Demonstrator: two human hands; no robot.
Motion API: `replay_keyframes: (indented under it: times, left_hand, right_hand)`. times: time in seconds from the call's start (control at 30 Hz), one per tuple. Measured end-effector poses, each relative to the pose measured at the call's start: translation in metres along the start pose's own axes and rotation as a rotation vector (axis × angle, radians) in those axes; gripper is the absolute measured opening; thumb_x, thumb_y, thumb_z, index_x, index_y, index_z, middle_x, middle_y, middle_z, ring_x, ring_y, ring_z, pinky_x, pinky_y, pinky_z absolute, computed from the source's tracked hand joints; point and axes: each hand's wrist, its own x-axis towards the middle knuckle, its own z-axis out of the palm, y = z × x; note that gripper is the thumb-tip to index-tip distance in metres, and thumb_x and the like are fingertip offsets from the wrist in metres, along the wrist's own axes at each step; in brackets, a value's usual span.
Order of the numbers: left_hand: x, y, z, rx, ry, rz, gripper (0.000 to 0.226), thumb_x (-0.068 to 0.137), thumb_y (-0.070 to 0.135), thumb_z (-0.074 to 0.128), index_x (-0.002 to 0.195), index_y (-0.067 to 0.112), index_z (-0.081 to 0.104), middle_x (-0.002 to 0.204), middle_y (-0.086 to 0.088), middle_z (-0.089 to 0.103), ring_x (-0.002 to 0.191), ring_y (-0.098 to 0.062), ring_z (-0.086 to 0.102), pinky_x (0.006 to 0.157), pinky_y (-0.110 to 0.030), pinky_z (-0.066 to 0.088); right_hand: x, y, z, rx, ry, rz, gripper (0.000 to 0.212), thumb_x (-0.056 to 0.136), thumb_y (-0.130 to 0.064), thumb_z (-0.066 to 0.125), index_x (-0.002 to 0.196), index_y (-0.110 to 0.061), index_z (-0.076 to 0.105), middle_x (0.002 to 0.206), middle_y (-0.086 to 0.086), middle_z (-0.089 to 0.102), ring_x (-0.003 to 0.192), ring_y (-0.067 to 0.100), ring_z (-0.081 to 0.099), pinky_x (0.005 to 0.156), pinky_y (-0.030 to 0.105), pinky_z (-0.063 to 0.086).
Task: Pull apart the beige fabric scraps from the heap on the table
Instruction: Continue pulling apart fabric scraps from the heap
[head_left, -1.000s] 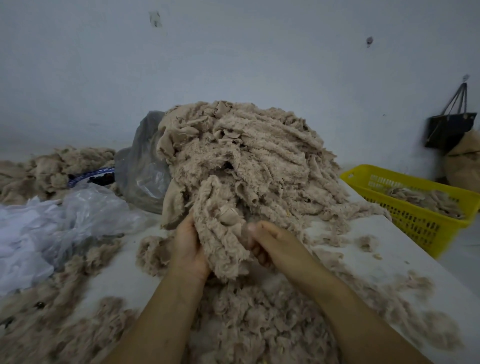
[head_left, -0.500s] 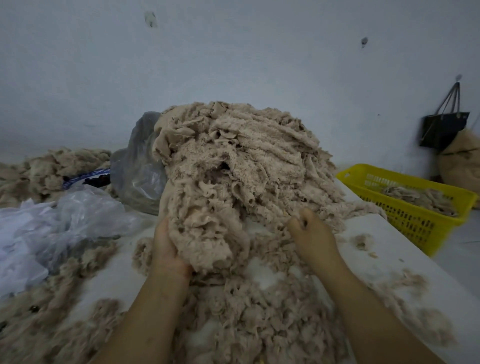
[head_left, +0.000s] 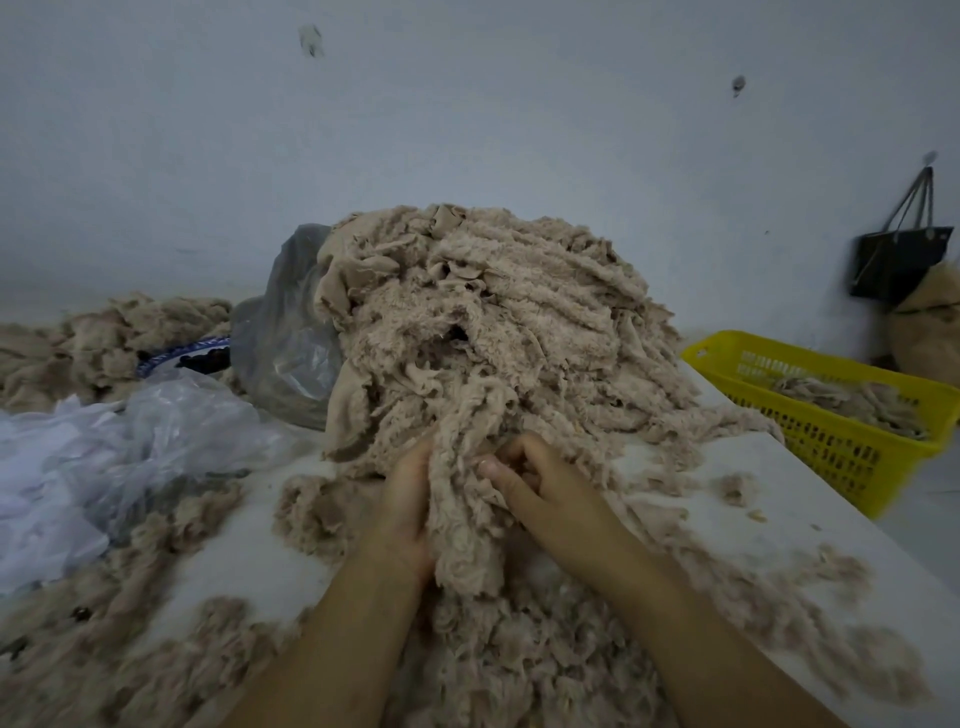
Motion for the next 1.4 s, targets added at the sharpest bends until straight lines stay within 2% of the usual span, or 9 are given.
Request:
replay_keyframes:
  times: [0.23,0.4,0.57,0.8,1.0,1.1,1.2,1.3,1.4]
  left_hand:
    - [0.004,0.000,-0.004,0.083,0.064,0.004,0.038,0.076,0.029,0.062,0.089,-0.004,0.077,0.088,-0.018,0.070,0.074,-0.026,0.072,0.070,-0.035,0.061]
    - [0.004,0.001,-0.003,0.071,0.165,0.078,0.034,0.084,0.026,0.059,0.102,-0.002,0.069,0.087,-0.017,0.067,0.073,-0.025,0.069,0.063,-0.032,0.062]
    - [0.001,0.013,-0.013,-0.074,0.208,0.180,0.059,0.097,0.021,0.037,0.042,0.015,0.058,0.044,0.002,0.049,0.036,-0.006,0.049,0.038,-0.012,0.041]
    - [0.007,0.016,-0.017,-0.088,0.271,0.205,0.055,0.104,0.019,0.034,0.054,0.017,0.059,0.050,0.005,0.045,0.040,-0.006,0.043,0.038,-0.014,0.037]
    - [-0.003,0.024,-0.030,0.003,0.442,0.404,0.057,0.106,0.026,0.034,0.069,0.007,0.073,0.068,-0.011,0.071,0.051,-0.016,0.070,0.043,-0.023,0.054]
    - [0.003,0.019,-0.015,0.022,0.368,0.315,0.050,0.100,0.023,0.046,0.068,0.002,0.078,0.070,-0.015,0.073,0.057,-0.022,0.072,0.045,-0.029,0.056]
    - [0.008,0.009,-0.005,0.091,0.269,0.269,0.033,0.087,0.026,0.059,0.111,0.007,0.072,0.100,-0.019,0.075,0.087,-0.031,0.075,0.062,-0.040,0.061]
    - [0.012,-0.003,-0.006,0.293,0.187,0.320,0.026,0.092,0.022,0.059,0.115,0.020,0.072,0.113,-0.012,0.074,0.103,-0.025,0.072,0.073,-0.033,0.060]
    - [0.014,-0.013,-0.003,0.521,0.143,0.286,0.028,0.091,0.041,0.064,0.110,0.024,0.076,0.119,-0.002,0.073,0.112,-0.014,0.068,0.084,-0.023,0.056]
  right_hand:
    - [0.000,0.002,-0.007,-0.163,0.012,-0.050,0.054,0.077,-0.084,0.034,0.076,-0.031,0.045,0.060,-0.011,0.047,0.052,0.004,0.043,0.053,0.024,0.033]
    - [-0.001,0.006,0.001,-0.087,-0.040,-0.056,0.038,0.102,-0.041,0.046,0.067,-0.028,0.039,0.056,-0.012,0.038,0.050,0.002,0.035,0.051,0.021,0.028]
    - [0.001,0.006,-0.021,-0.037,0.214,0.040,0.040,0.103,-0.043,0.041,0.069,-0.022,0.038,0.057,-0.016,0.045,0.051,-0.001,0.040,0.049,0.012,0.032]
    - [0.007,0.007,-0.022,-0.093,0.389,0.118,0.044,0.105,-0.036,0.041,0.066,-0.017,0.032,0.060,-0.004,0.031,0.046,0.005,0.033,0.047,0.022,0.026]
    - [0.004,0.019,-0.049,0.040,0.706,0.251,0.040,0.105,-0.032,0.040,0.068,-0.019,0.030,0.062,-0.002,0.028,0.047,0.006,0.027,0.049,0.026,0.021]
    - [0.004,0.017,-0.041,0.066,0.456,0.161,0.020,0.096,-0.034,0.054,0.078,-0.028,0.048,0.082,-0.007,0.050,0.062,-0.007,0.047,0.056,0.019,0.039]
    - [0.002,0.007,-0.017,0.094,0.182,0.042,0.020,0.086,-0.069,0.050,0.100,-0.056,0.055,0.116,-0.028,0.047,0.109,-0.007,0.050,0.085,0.018,0.043]
    - [0.002,0.003,-0.004,0.051,0.007,0.045,0.041,0.074,-0.085,0.049,0.098,-0.052,0.057,0.101,-0.026,0.061,0.088,-0.010,0.060,0.066,0.008,0.046]
    - [0.003,0.008,0.003,-0.085,-0.072,0.121,0.016,0.093,-0.048,0.058,0.086,-0.034,0.057,0.080,-0.011,0.064,0.066,-0.010,0.057,0.056,0.011,0.043]
